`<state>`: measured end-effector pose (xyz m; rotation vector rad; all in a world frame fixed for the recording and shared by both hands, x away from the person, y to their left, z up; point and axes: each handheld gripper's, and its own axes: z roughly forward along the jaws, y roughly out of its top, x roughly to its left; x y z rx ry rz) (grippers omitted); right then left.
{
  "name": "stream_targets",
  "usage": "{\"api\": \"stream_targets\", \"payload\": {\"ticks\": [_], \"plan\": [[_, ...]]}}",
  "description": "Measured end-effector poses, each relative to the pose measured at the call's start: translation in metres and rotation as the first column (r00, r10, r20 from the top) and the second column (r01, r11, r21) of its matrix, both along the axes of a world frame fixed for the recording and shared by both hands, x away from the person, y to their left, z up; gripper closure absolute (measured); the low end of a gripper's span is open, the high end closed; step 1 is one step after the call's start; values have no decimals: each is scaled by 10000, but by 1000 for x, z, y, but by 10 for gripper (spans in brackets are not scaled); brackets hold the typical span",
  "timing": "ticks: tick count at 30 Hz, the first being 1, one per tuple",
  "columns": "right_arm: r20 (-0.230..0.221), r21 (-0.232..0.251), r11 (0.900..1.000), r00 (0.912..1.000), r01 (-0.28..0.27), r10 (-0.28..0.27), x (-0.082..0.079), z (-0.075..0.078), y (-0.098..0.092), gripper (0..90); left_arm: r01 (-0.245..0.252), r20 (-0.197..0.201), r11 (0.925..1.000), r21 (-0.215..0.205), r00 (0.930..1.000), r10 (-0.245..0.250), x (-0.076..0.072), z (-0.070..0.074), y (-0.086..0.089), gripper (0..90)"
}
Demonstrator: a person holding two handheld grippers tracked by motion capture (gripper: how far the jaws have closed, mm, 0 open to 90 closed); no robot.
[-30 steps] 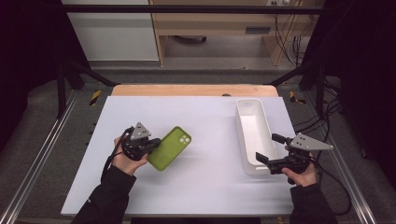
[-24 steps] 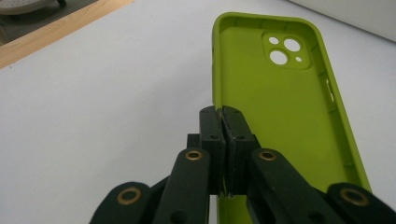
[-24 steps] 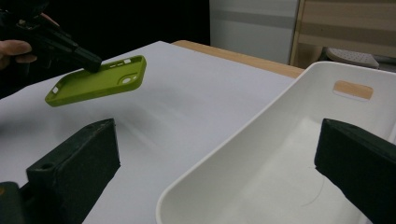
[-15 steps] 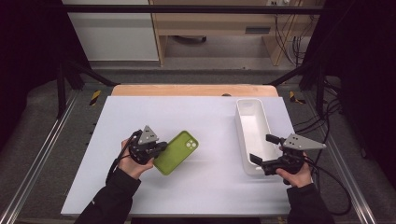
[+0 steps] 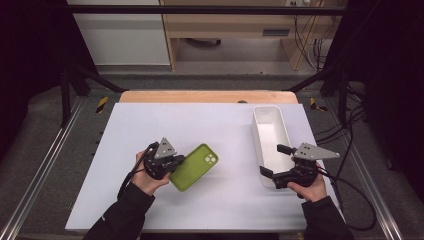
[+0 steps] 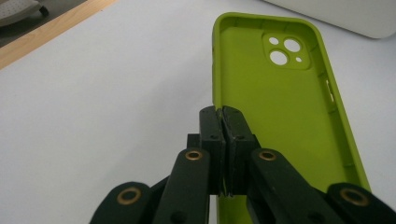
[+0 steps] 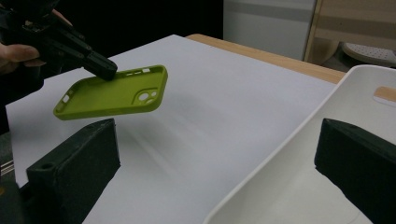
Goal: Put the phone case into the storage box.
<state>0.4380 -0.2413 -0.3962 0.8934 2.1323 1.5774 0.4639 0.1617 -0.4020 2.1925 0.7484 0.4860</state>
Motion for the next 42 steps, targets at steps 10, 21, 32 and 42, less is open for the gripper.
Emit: {"api": "stream_targets", "payload": {"ticks": [10, 21, 32, 42], "plan": [[-219, -192, 9996, 9996, -182, 178, 2, 1, 14, 5, 304, 100, 9995, 69, 9995, -305, -7, 1, -11, 879], [-428, -492, 9978, 9982, -435, 414, 5, 1, 30, 5, 530, 293, 9985, 155, 9981, -535, -11, 4, -20, 880], [-610, -616, 9961, 9963, -639, 602, 9, 4, 45, 7, 616, 486, 9980, 142, 9969, -623, -14, 9, -25, 879], [-690, -608, 9951, 9949, -784, 742, 13, 8, 59, 12, 763, 535, 9969, 177, 9956, -771, -16, 9, -31, 879]]}}
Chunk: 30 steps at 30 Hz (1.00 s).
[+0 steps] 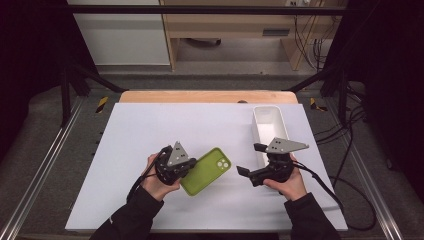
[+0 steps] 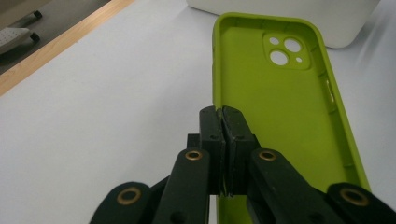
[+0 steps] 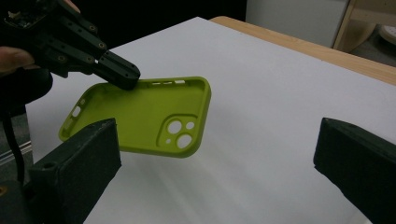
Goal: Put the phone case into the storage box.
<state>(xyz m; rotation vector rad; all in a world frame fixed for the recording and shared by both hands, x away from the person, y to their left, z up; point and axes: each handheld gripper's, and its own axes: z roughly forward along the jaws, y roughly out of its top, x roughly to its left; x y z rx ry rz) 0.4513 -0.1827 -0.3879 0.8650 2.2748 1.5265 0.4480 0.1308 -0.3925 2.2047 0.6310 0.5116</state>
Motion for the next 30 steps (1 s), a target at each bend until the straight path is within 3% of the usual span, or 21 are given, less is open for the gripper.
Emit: {"api": "stream_targets", "payload": {"ticks": [10, 30], "plan": [[-177, -84, 9999, 9998, -71, 70, 5, 2, 11, 14, 167, 20, 9997, 154, 9999, -168, -4, -4, -5, 879], [-845, -418, 9985, 9959, -356, 320, 18, -2, 29, 41, 524, 405, 9982, 276, 9977, -535, -15, 2, -12, 879]]}}
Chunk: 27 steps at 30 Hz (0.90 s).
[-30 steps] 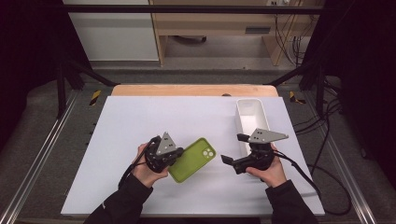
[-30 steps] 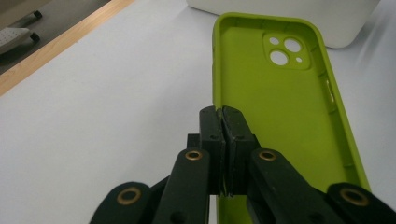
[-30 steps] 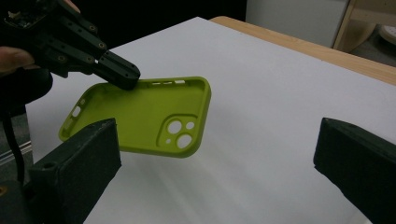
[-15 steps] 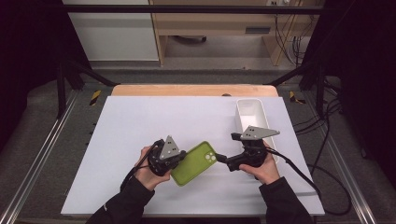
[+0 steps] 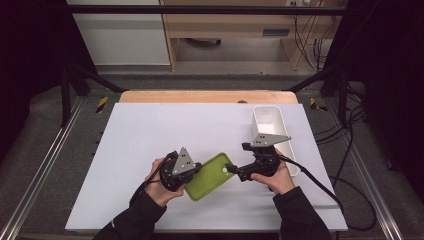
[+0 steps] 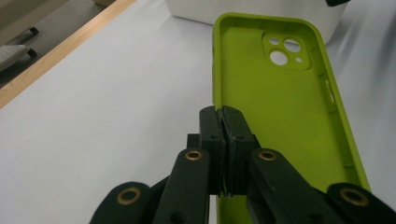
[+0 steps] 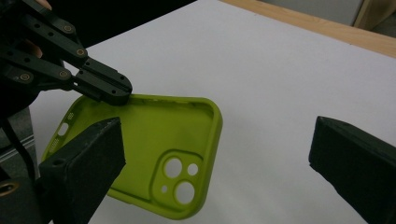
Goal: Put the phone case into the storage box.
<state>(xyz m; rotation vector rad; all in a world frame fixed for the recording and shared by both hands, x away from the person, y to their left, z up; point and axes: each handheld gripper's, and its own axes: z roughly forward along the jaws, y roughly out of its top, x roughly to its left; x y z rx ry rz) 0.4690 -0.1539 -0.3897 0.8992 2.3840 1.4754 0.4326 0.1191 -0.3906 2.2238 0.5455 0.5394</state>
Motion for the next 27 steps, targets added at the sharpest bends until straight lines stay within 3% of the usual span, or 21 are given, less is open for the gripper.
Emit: {"api": "stream_targets", "payload": {"ticks": [13, 27], "plan": [[-625, 75, 9998, 9979, -190, 194, 8, -4, 5, 97, 248, 258, 9997, 45, 9994, -249, -5, 6, -8, 880], [-1436, 133, 9983, 9880, -563, 576, 13, -7, 5, 269, 390, 337, 9992, 9, 9987, -390, -8, 7, -11, 880]]}}
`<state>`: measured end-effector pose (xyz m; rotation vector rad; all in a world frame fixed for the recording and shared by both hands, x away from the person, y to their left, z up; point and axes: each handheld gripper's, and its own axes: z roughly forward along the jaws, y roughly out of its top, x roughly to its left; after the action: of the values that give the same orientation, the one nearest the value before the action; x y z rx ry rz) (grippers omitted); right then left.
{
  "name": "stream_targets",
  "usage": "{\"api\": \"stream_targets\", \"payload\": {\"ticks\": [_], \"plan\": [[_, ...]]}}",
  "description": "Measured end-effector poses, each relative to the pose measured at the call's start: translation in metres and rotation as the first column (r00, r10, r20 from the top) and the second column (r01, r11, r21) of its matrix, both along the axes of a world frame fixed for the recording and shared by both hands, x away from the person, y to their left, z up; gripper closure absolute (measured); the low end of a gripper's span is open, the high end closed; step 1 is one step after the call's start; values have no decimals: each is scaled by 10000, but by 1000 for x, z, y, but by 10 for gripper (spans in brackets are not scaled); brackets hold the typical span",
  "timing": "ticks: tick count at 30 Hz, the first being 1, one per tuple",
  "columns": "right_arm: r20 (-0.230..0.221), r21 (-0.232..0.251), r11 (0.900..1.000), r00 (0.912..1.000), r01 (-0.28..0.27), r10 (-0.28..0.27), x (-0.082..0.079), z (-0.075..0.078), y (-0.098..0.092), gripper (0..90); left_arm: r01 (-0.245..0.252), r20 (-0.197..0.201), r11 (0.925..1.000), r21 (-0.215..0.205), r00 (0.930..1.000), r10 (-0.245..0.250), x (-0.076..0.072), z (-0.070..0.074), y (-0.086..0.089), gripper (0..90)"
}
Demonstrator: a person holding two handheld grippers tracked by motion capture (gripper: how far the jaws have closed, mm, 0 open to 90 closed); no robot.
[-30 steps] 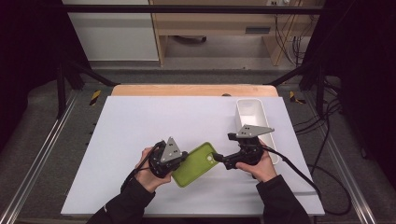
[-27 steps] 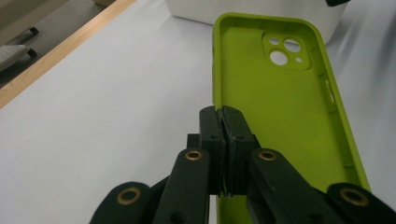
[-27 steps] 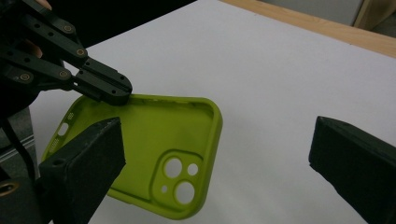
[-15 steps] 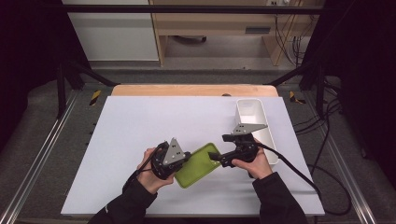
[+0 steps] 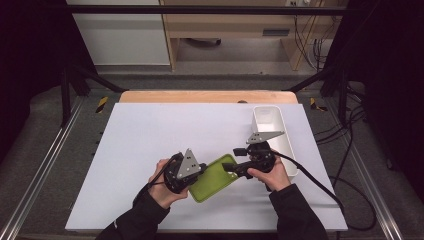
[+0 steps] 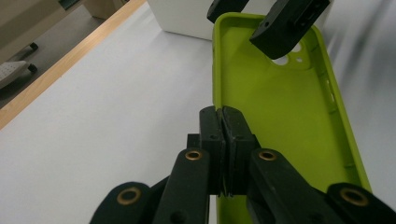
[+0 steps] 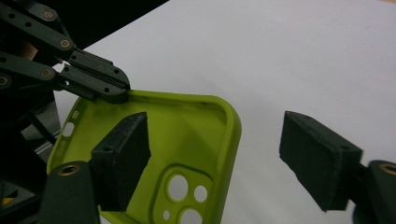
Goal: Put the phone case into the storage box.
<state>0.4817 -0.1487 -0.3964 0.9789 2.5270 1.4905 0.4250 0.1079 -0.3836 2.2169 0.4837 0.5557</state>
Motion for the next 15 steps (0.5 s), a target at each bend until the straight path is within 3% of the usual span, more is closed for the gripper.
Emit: {"api": "stream_targets", "payload": {"ticks": [15], "plan": [[-979, 247, 9990, 9944, -383, 405, 5, -1, -1, 555, 105, 54, 9999, 35, 9999, -106, -3, 0, 0, 879]]}}
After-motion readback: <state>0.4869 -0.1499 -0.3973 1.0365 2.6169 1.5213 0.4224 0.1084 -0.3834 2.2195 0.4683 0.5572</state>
